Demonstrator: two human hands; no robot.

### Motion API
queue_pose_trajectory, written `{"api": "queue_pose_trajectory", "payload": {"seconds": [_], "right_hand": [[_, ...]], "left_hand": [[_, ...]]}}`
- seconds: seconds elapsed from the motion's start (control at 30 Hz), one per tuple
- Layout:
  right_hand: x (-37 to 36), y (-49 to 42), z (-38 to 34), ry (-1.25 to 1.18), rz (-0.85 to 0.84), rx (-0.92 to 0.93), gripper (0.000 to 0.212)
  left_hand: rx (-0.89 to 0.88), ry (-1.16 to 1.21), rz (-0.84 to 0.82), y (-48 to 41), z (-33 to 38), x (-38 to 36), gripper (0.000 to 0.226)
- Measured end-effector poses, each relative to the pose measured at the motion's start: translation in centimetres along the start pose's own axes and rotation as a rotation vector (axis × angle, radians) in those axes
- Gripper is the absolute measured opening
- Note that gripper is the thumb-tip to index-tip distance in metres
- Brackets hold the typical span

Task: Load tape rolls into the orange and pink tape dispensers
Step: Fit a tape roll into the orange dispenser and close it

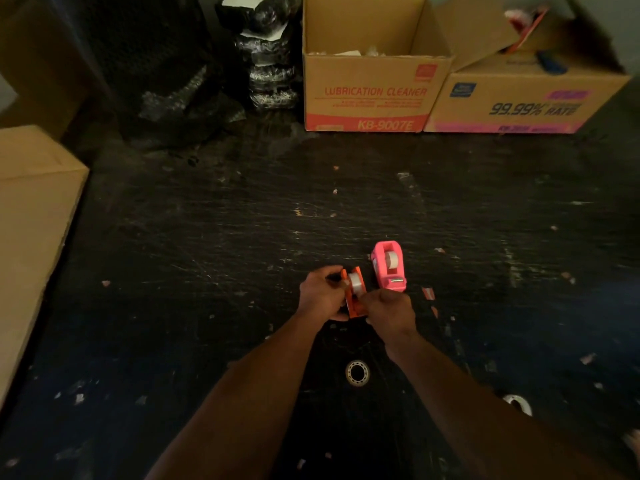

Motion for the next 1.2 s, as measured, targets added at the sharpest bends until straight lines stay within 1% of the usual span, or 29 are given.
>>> {"api": "queue_pose_trajectory", "payload": {"seconds": [0.17,0.27,0.33,0.4,0.53,0.63,0.77,0.83,0.9,0.93,1.0,1.07,1.2], "right_hand": [[0.5,0.5,0.8,0.048,0.02,-0.009,0.025],[0.5,1.5,1.8,0.016,0.042,-0.034,0.018],[0.4,2.1,2.6,-0.011,0.044,-0.056,0.017],[0.3,2.6,3.3,-0.017,0.039,-0.079,0.019],[0.2,2.9,4.1,-0.014,0.037,-0.101,0.032],[0.2,2.7,4.2,-0.016,0.04,-0.14,0.03],[-0.1,1.3,4.3,0.08,-0.052,-0.13,0.024],[0.2,1.0,4.1,0.12,-0.106,-0.162,0.018],[0.8,0.6,3.3,0.219,-0.201,-0.104,0.016],[1.2,0.4,2.9,0.231,-0.202,-0.06,0.016],[2.0,-0.1,1.9,0.229,-0.177,0.026,0.016],[2.2,-0.7,0.9,0.249,-0.135,0.096,0.022],[1.4,-1.5,-1.1,0.175,-0.09,0.127,0.025]], "left_hand": [[-0.001,-0.027,0.046,0.1,0.1,-0.1,0.036],[-0.014,-0.037,0.06,0.3,0.2,-0.1,0.034],[-0.016,-0.038,0.056,0.3,0.1,-0.1,0.035],[-0.015,-0.046,0.054,0.3,0.1,-0.1,0.038],[-0.001,-0.042,0.034,0.3,0.1,-0.1,0.038],[0.011,-0.036,0.019,0.3,0.1,-0.1,0.038],[0.013,-0.05,0.037,0.5,0.3,-0.1,0.041],[0.01,-0.053,0.047,0.6,0.4,0.0,0.041],[-0.002,-0.059,0.049,0.7,0.4,0.0,0.042],[-0.006,-0.063,0.046,0.7,0.3,0.0,0.043],[-0.007,-0.055,0.043,0.7,0.2,0.1,0.045],[-0.008,-0.036,0.059,0.8,0.1,0.3,0.045],[0.003,-0.002,0.072,0.7,-0.1,0.7,0.034]]}}
Point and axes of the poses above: each hand's wrist, its own y-axis away from the middle knuckle, its own x-axis out of the back of the hand, z = x × y, the point moved 6 cm from there along -y, towards the middle knuckle, and after that the axes turned 15 degrees about x, right-handed, at the moved point
